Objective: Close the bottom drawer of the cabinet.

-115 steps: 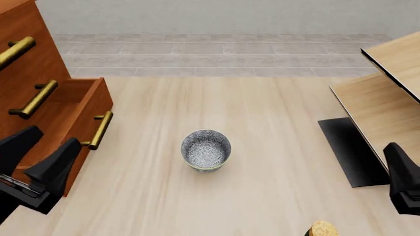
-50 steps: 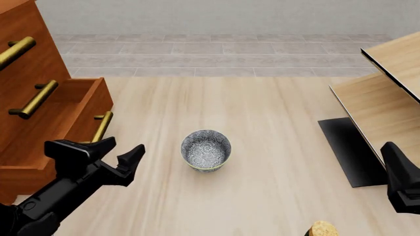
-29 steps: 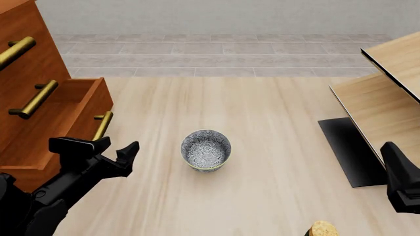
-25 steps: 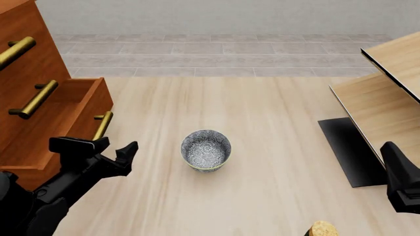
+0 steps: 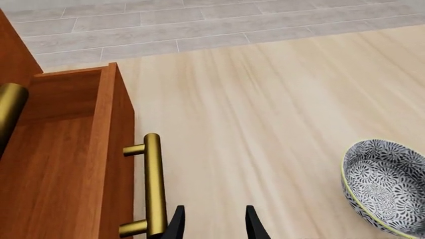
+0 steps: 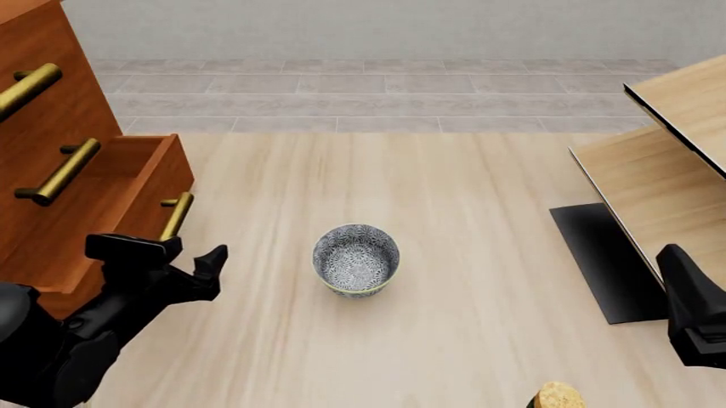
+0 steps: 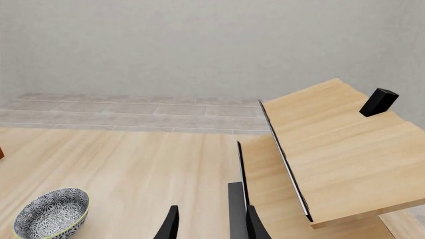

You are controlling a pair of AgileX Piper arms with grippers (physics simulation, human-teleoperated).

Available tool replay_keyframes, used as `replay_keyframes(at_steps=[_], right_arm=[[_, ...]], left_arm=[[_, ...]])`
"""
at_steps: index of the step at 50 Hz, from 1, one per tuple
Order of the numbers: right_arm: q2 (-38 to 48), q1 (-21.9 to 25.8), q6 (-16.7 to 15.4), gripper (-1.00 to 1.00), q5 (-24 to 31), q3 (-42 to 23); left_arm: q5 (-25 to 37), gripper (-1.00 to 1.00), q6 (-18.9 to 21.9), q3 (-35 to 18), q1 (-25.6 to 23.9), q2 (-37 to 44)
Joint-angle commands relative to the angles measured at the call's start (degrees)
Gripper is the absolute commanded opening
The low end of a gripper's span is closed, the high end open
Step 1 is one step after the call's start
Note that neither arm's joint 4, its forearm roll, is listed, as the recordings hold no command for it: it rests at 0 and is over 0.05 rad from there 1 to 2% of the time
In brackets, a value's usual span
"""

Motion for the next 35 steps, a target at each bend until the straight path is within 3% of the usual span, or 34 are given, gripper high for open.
replay_keyframes(at_steps=[1, 35], right_arm=[[0.18, 0.00, 0.01, 1.00, -0.17, 0.02], [-0.23, -0.15, 0.13, 1.00, 0.21, -0.03]], left_arm=[[0.07, 1.00, 2.70, -1.53, 3.24, 2.08], [2.79, 1.00, 7.16, -4.30, 9.64, 2.84]])
